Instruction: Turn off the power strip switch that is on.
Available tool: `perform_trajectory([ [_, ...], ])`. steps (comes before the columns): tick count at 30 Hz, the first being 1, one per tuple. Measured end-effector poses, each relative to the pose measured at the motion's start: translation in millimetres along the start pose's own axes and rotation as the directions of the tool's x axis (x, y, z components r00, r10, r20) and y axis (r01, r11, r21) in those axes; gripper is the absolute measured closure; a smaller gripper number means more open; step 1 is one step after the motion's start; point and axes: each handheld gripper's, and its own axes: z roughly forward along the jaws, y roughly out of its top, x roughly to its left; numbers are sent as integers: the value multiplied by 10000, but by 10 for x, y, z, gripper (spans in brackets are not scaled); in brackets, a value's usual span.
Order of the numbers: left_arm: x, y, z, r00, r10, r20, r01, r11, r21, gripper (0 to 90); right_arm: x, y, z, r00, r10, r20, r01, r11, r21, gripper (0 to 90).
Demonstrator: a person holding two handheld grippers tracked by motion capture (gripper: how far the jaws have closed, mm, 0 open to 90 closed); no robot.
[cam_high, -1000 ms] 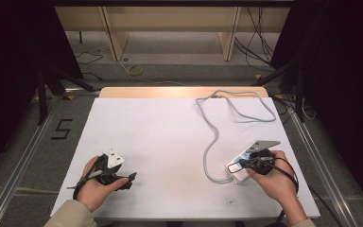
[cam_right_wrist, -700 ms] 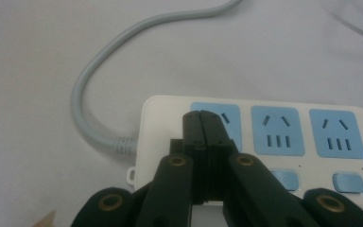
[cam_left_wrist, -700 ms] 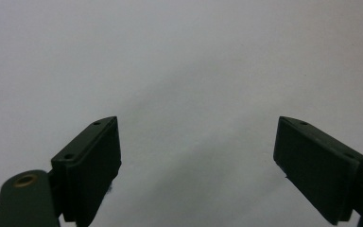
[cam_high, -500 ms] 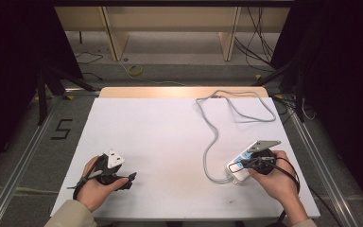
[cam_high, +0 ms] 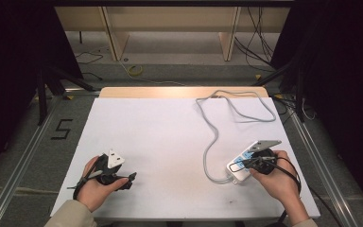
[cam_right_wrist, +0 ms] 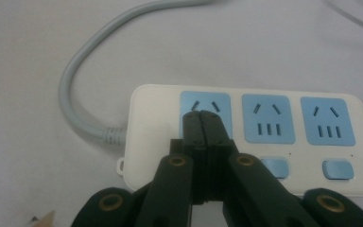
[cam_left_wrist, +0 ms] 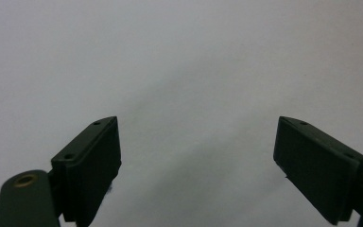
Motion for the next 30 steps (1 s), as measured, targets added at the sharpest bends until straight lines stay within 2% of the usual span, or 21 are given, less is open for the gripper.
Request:
perform_trajectory([
  [30, -2, 2, 2, 10000, -12, 24, 12, 10000, 3, 156, -47, -27, 14, 9996, 220, 170, -226, 9991, 351, 900],
])
